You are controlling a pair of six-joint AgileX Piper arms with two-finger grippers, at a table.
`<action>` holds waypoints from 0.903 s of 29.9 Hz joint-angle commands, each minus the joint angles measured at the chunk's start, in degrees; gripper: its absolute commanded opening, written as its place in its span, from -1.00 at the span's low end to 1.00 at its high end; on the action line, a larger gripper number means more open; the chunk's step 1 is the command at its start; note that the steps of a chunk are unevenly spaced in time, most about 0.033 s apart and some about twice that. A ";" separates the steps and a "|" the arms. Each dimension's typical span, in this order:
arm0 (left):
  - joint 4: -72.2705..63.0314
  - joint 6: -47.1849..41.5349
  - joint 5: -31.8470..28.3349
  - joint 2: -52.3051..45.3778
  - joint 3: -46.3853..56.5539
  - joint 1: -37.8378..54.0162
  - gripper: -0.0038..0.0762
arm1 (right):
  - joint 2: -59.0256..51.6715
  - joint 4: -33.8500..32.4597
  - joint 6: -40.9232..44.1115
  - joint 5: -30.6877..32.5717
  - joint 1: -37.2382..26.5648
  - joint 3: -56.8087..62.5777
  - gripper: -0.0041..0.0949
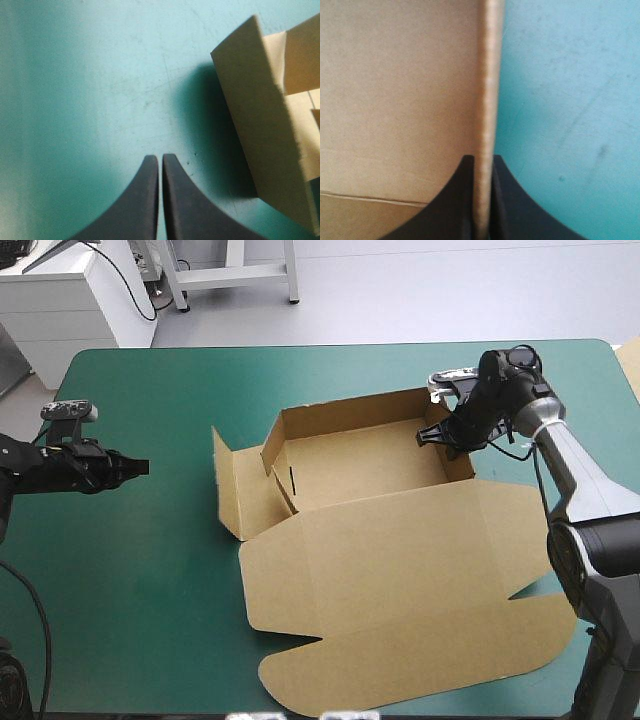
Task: Fold the box
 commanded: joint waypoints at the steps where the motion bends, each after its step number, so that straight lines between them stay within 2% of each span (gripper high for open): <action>1: -3.06 -0.06 -1.66 -2.03 -1.34 0.10 -0.89 | -8.70 1.88 -0.64 0.83 -1.49 -2.07 -0.96; 9: -5.96 -0.07 -7.14 -1.90 -1.34 0.10 -0.89 | -18.75 2.29 -0.75 0.83 -5.91 -2.07 -0.96; 14: -11.15 0.14 -6.73 -0.33 -0.99 -0.13 -0.89 | -21.69 10.85 -3.24 0.72 -8.82 -2.07 -0.96; 20: -13.92 0.97 -6.60 4.43 -0.64 -4.50 -0.92 | -22.08 27.08 -11.88 -0.12 -8.93 -2.07 -0.96; 23: -13.92 0.27 -7.78 6.09 -0.64 -7.19 -0.92 | -22.08 30.28 -14.02 -1.82 -8.93 -2.07 -0.96; 27: -17.98 0.12 -9.03 6.85 -0.74 -12.28 -0.92 | -22.08 30.20 -14.02 -4.54 -8.93 -2.07 -0.96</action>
